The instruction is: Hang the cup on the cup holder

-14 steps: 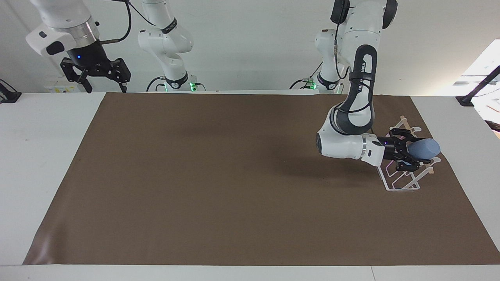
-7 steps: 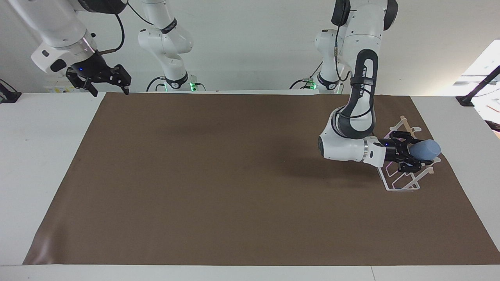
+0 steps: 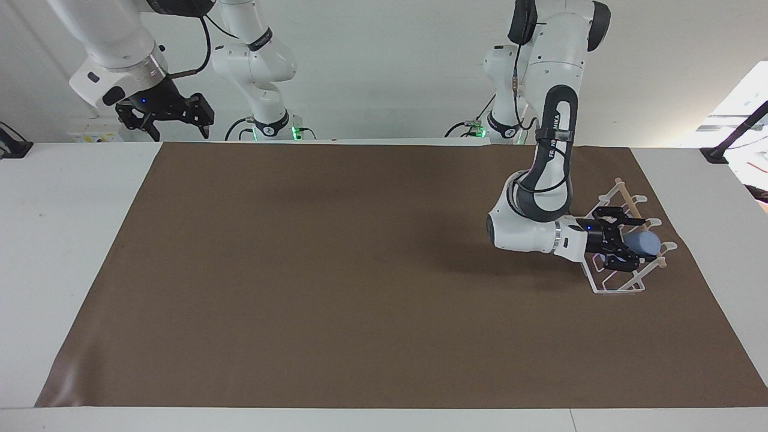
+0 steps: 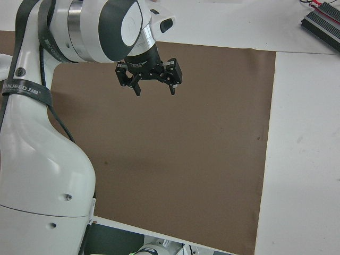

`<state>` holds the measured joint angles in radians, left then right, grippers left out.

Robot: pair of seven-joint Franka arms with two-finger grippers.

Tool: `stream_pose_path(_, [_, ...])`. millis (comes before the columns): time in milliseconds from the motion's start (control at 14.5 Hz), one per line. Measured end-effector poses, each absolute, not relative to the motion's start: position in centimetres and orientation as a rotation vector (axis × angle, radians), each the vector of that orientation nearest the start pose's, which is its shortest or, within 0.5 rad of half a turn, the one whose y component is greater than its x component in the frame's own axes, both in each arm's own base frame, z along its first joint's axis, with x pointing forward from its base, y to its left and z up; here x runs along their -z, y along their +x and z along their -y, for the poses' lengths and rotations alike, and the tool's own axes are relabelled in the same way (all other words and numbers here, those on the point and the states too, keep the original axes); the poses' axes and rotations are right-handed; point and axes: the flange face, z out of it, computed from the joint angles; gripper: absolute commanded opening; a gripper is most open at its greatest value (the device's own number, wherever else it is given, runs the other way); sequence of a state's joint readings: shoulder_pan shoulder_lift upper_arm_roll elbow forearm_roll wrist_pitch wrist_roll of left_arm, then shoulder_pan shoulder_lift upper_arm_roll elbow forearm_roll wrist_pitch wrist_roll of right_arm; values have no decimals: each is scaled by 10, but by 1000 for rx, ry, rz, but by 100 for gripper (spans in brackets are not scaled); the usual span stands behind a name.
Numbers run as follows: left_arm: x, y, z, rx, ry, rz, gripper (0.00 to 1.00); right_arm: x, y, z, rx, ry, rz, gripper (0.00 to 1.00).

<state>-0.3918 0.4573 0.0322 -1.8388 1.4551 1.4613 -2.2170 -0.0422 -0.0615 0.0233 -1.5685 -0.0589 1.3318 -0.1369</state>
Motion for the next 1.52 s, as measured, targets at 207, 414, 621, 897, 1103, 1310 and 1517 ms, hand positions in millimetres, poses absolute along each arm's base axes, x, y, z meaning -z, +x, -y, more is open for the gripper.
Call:
stream_pose_path(207, [-349, 608, 110, 1234, -1403, 1173, 100, -638, 507, 19, -306, -3166, 168, 100])
stream_pose_path(414, [-368, 610, 113, 1191, -1422, 1231, 100, -636, 504, 21, -337, -3161, 164, 100])
stream_pose_path(621, [-410, 611, 122, 1012, -1607, 1286, 100, -635, 501, 22, -342, -3160, 161, 100])
stream_pose_path(897, [-527, 586, 84, 699, -1964, 1258, 100, -634, 501, 27, -339, -3158, 146, 100])
stream_pose_path(1103, [-570, 577, 42, 463, -2282, 1152, 100, -635, 503, 26, -322, -3160, 149, 100])
stream_pose_path(1310, [-593, 582, 22, 259, -2608, 968, 100, -636, 505, 28, -292, -3164, 142, 100])
stream_pose_path(1517, [-597, 581, 29, 120, -2859, 678, 100, -635, 506, 26, -292, -3163, 150, 100])
